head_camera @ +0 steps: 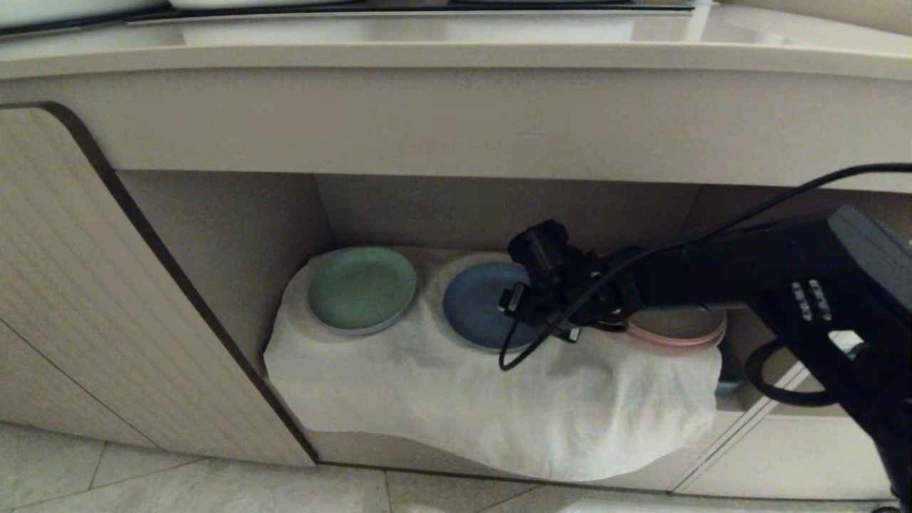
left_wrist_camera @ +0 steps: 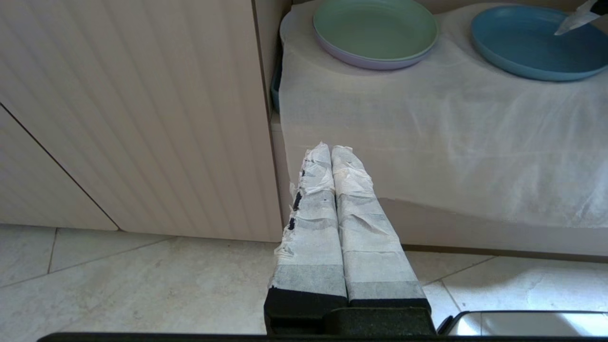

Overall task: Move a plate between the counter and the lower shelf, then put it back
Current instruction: Pick up the plate in the cupboard

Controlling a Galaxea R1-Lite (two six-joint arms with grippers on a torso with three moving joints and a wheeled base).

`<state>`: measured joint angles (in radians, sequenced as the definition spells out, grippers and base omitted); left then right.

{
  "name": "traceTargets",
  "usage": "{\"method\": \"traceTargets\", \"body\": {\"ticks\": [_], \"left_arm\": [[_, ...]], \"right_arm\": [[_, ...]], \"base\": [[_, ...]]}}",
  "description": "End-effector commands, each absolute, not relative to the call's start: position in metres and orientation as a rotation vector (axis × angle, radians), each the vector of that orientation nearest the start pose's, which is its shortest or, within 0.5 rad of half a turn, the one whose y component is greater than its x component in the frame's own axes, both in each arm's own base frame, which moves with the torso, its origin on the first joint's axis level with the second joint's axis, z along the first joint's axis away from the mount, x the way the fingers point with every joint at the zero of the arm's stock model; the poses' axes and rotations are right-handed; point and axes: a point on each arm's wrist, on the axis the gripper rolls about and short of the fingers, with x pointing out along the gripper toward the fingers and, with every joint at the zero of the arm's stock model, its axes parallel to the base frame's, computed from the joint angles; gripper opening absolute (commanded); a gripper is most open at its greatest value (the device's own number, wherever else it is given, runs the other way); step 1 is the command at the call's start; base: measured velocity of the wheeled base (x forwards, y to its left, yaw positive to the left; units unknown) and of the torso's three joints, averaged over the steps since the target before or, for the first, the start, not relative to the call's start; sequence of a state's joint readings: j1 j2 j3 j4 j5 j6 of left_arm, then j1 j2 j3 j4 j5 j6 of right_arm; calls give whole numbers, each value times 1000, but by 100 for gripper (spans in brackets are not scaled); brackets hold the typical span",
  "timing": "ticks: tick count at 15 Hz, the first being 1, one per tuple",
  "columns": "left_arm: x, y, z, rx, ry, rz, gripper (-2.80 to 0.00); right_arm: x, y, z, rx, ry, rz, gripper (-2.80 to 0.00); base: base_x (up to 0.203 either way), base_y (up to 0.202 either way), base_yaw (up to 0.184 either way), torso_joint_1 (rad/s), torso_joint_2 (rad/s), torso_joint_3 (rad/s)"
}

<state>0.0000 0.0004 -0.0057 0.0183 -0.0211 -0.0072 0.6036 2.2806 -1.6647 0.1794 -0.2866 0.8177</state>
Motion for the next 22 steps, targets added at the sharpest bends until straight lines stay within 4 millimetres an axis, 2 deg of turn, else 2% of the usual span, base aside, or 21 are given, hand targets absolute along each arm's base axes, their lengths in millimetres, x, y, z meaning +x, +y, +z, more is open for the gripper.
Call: {"method": "traceTargets", "body": {"ticks": [1, 7, 22], "left_arm": [[-23, 0, 75, -8, 12, -21, -280], [-23, 0, 75, -8, 12, -21, -280], [-23, 0, 75, -8, 12, -21, -280]], "right_arm": [[375, 255, 114, 433, 785, -9, 0], [380, 261, 110, 443, 782, -8, 0], [383, 259, 103, 432, 782, -30, 0]], "base": [[0, 0, 0, 0, 0, 0], [0, 0, 0, 0, 0, 0], [0, 0, 0, 0, 0, 0]]}}
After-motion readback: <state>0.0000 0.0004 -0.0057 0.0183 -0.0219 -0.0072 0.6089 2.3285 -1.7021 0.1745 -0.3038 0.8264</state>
